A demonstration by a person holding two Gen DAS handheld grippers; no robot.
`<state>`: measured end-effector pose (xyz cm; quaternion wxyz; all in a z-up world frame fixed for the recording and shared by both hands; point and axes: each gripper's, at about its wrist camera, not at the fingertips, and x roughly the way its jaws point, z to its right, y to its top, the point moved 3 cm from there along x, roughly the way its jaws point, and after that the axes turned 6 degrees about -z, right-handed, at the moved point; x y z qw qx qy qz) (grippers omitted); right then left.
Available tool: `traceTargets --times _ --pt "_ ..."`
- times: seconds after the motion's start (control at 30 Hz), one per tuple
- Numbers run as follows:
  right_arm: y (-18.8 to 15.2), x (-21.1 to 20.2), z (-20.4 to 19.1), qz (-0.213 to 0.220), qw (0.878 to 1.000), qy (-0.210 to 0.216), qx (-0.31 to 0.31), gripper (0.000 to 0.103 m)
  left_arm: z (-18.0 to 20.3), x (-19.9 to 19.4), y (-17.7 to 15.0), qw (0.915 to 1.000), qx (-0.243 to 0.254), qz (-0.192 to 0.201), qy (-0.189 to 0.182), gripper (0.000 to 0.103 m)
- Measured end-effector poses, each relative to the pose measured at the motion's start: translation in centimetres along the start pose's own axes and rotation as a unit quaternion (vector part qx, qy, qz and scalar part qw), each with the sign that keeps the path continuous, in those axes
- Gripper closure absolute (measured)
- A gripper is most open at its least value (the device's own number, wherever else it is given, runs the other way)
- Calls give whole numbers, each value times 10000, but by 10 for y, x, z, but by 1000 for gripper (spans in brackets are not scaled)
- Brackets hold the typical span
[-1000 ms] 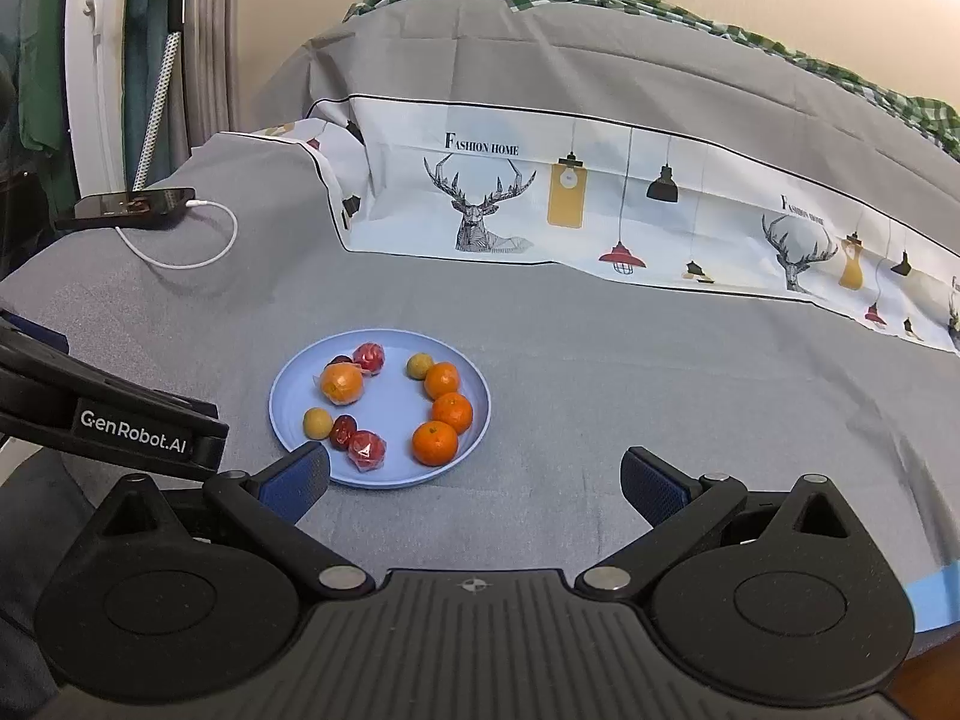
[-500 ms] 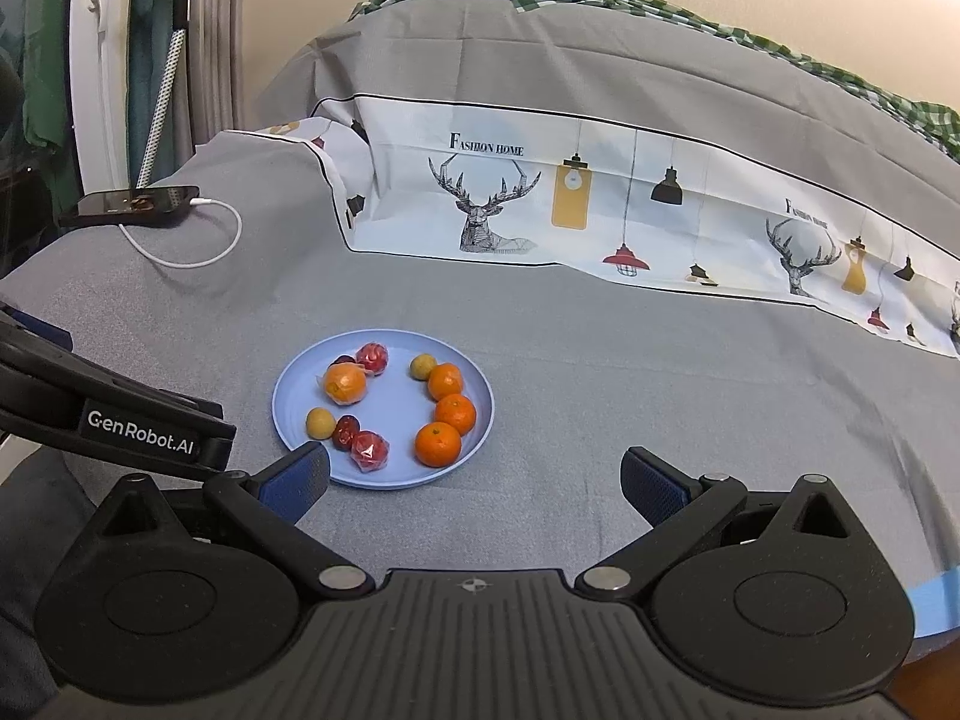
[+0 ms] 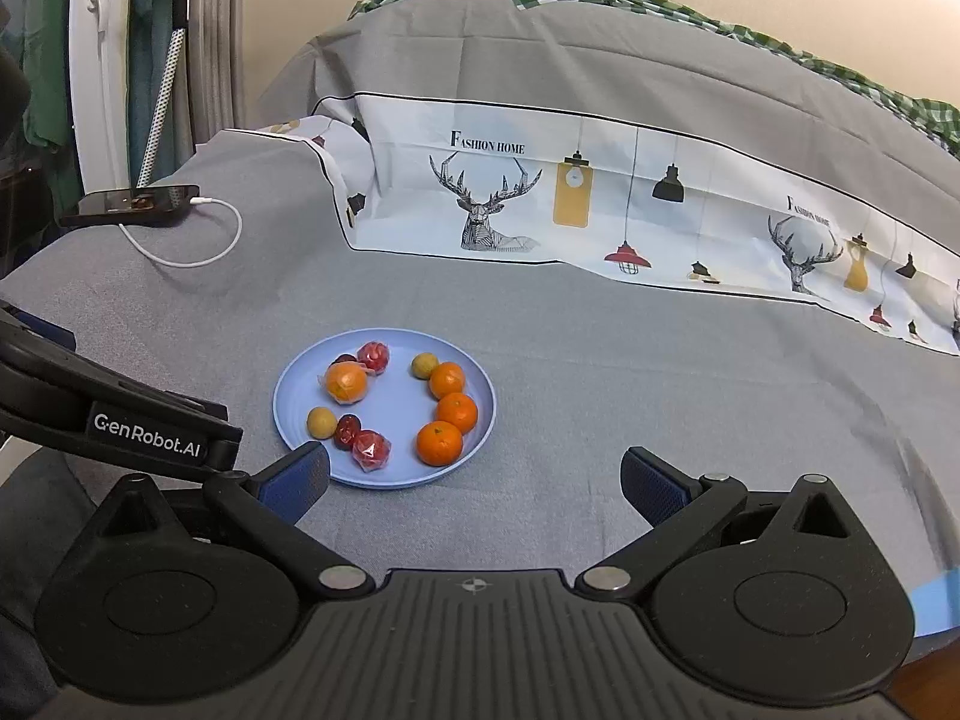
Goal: Organize fruits
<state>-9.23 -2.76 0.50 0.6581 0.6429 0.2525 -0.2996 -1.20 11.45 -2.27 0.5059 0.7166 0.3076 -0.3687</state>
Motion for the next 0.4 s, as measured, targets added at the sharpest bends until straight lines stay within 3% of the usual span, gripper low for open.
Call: traceTargets --times 0.4 --pt "0 1 -1 7 10000 5 6 1 2 -1 -1 10000 -13 29 -11 0"
